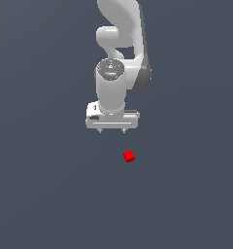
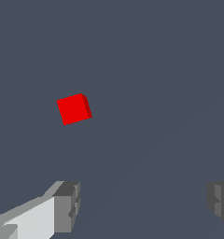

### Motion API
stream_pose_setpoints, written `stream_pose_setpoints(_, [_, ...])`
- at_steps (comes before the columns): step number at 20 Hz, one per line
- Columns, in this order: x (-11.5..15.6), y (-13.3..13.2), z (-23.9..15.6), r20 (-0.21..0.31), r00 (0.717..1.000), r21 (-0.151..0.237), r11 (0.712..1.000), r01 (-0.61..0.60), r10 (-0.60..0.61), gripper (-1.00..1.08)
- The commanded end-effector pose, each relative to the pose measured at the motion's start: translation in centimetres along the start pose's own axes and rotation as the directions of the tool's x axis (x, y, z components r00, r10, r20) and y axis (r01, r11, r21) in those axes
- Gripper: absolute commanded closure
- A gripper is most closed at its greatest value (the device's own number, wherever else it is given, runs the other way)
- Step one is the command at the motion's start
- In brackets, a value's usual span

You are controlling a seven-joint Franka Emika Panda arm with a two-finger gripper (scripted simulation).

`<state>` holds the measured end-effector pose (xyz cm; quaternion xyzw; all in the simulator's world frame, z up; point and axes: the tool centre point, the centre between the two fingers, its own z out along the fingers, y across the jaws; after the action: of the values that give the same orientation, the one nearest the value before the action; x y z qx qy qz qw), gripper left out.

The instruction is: Pick up the red cube and move it to a goal position.

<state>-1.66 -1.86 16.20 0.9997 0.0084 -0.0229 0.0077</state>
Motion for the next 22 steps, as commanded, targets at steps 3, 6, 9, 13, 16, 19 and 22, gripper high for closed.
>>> stream_pose_setpoints(3, [0.0, 0.0, 0.1, 0.000, 1.000, 0.000, 1.000, 0.002, -0.002, -0.92])
stream_pose_setpoints(6, [0.3, -0.3, 0.6, -0.002, 1.000, 0.001, 1.000, 0.013, -0.013, -0.92])
stream_pose_setpoints(9, [0.8, -0.8, 1.6, -0.006, 0.999, 0.002, 0.999, 0.033, -0.033, -0.92])
stream_pose_setpoints(13, [1.7, -1.9, 3.7, -0.013, 0.997, 0.003, 0.997, 0.073, -0.073, -0.92])
stream_pose_setpoints(16, [2.6, -3.0, 5.6, -0.019, 0.993, 0.004, 0.994, 0.113, -0.113, -0.92])
stream_pose_setpoints(19, [3.6, -4.4, 8.0, -0.028, 0.987, 0.005, 0.987, 0.160, -0.159, -0.92])
stream_pose_setpoints(22, [4.5, -5.6, 10.0, -0.035, 0.979, 0.005, 0.980, 0.201, -0.201, -0.92])
